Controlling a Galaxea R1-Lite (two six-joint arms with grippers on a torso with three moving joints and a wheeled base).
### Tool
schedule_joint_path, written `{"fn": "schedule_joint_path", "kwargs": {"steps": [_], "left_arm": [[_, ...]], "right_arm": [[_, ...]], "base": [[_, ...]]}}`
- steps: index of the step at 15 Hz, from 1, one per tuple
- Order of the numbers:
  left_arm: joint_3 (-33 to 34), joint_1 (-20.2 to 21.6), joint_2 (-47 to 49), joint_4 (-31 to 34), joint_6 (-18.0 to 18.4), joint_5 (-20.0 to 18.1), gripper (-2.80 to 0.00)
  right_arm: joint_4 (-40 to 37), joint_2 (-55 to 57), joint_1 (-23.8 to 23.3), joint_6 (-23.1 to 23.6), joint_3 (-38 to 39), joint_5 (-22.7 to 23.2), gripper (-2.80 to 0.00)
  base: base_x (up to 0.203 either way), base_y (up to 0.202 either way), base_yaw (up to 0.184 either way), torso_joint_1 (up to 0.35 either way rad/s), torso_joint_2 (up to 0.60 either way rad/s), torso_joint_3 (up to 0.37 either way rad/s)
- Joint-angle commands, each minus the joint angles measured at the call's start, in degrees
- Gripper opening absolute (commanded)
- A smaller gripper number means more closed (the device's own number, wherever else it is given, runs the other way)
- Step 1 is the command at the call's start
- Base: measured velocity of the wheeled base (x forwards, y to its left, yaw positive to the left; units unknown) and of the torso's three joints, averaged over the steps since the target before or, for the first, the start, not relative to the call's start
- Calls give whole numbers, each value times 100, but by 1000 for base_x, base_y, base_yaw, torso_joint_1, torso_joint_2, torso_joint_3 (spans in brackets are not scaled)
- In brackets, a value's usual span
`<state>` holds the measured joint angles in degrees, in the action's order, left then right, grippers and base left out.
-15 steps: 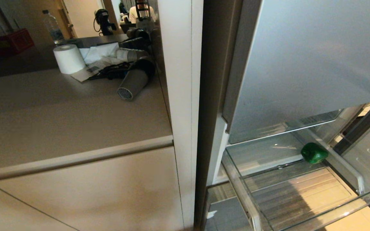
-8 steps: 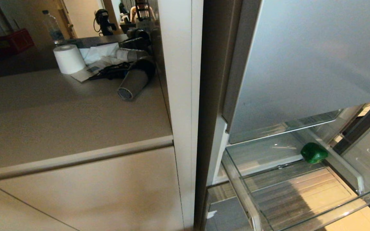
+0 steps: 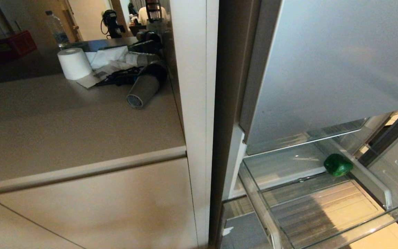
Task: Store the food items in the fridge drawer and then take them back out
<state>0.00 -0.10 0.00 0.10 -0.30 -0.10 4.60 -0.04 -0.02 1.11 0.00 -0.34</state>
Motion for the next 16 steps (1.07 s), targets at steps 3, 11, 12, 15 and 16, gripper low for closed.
{"fn": "schedule_joint_path", "kwargs": {"steps": [3,11,12,15,16], "left_arm": [[0,1,9,-1,-5,1,-280],[0,1,9,-1,4,1,-280],[0,1,9,-1,4,1,-280],[0,1,9,-1,4,1,-280],[0,1,9,-1,4,1,-280]], "right_arm": [[6,-5,2,11,176,-1,-280],[6,-5,2,-5,176,-1,-280],[6,-5,2,-5,176,-1,-280],[6,-5,2,-6,176,-1,-280],[6,-5,2,-14,176,-1,-280]], "base": [[0,0,0,0,0,0],[0,0,0,1,2,141],[0,0,0,7,-2,193],[0,0,0,2,-1,204],[0,0,0,6,-2,209]]}}
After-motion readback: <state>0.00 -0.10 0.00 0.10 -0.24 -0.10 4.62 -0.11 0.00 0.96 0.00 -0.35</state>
